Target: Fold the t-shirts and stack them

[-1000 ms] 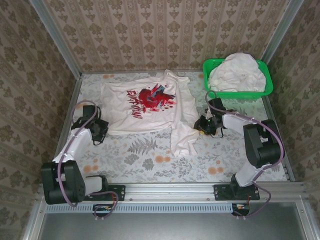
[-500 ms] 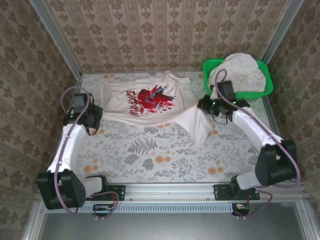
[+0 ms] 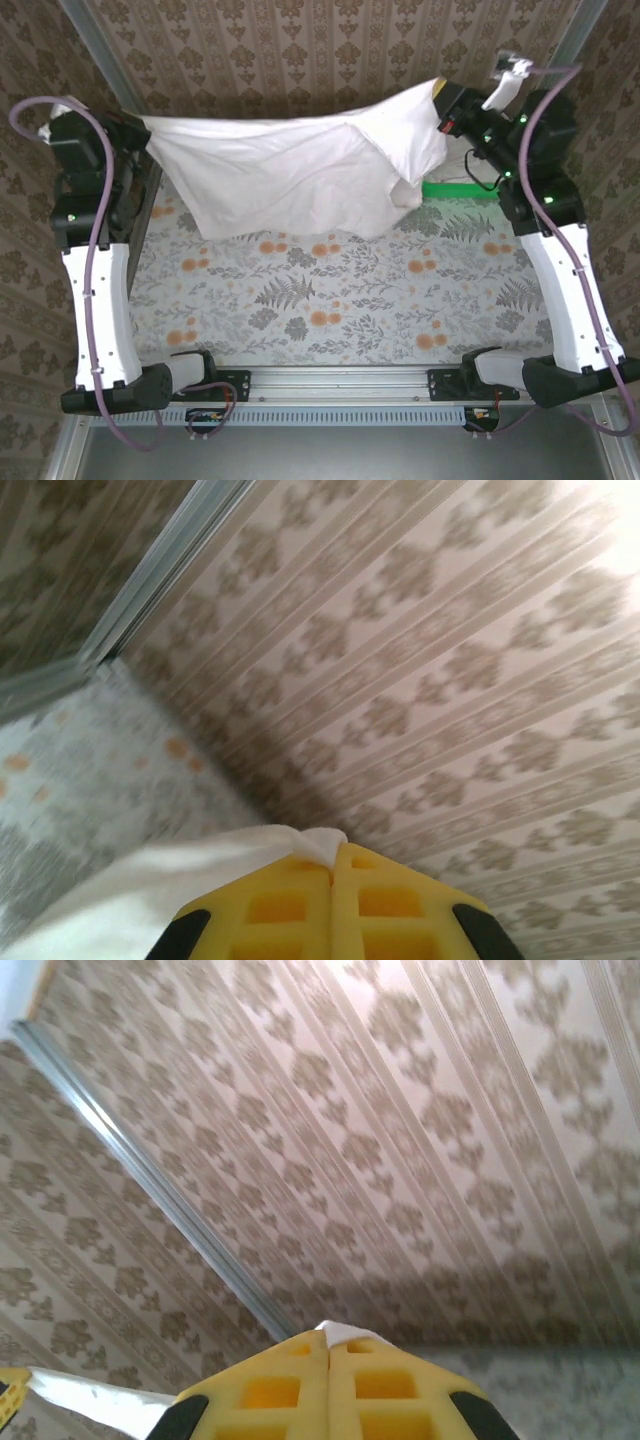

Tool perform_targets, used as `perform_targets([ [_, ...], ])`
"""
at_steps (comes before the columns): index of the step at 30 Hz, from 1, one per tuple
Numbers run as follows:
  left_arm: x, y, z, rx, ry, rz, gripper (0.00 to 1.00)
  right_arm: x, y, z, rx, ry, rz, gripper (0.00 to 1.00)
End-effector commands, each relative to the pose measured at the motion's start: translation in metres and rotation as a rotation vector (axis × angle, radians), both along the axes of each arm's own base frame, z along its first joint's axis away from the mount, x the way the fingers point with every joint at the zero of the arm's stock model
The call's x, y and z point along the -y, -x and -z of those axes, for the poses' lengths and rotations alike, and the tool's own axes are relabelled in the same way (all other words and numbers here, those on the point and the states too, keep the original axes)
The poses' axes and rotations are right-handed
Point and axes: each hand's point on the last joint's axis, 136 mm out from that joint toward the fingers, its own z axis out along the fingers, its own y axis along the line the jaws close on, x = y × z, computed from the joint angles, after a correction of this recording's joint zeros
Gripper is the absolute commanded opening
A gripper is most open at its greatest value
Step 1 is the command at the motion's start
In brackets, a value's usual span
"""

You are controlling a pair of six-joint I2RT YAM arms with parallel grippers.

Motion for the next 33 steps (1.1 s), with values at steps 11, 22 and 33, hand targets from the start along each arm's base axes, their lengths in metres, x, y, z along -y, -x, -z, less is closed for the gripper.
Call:
perform_targets([
  [11,0.004,-0.019,-0.055,0.108,-0.077,0.039,0.00,0.007,-0.031,-0.067,0.173,0.064,0.067,0.00],
  [22,0.000,-0.092,-0.050,0.094,-0.067,0.066,0.00,-0.015,-0.127,-0.054,0.144,0.032,-0.007,0.00],
  [33,-0.003,-0.081,-0.121,0.283,-0.032,0.084,0.00,-0.003,-0.095,-0.123,0.344,-0.052,-0.020,0.00],
])
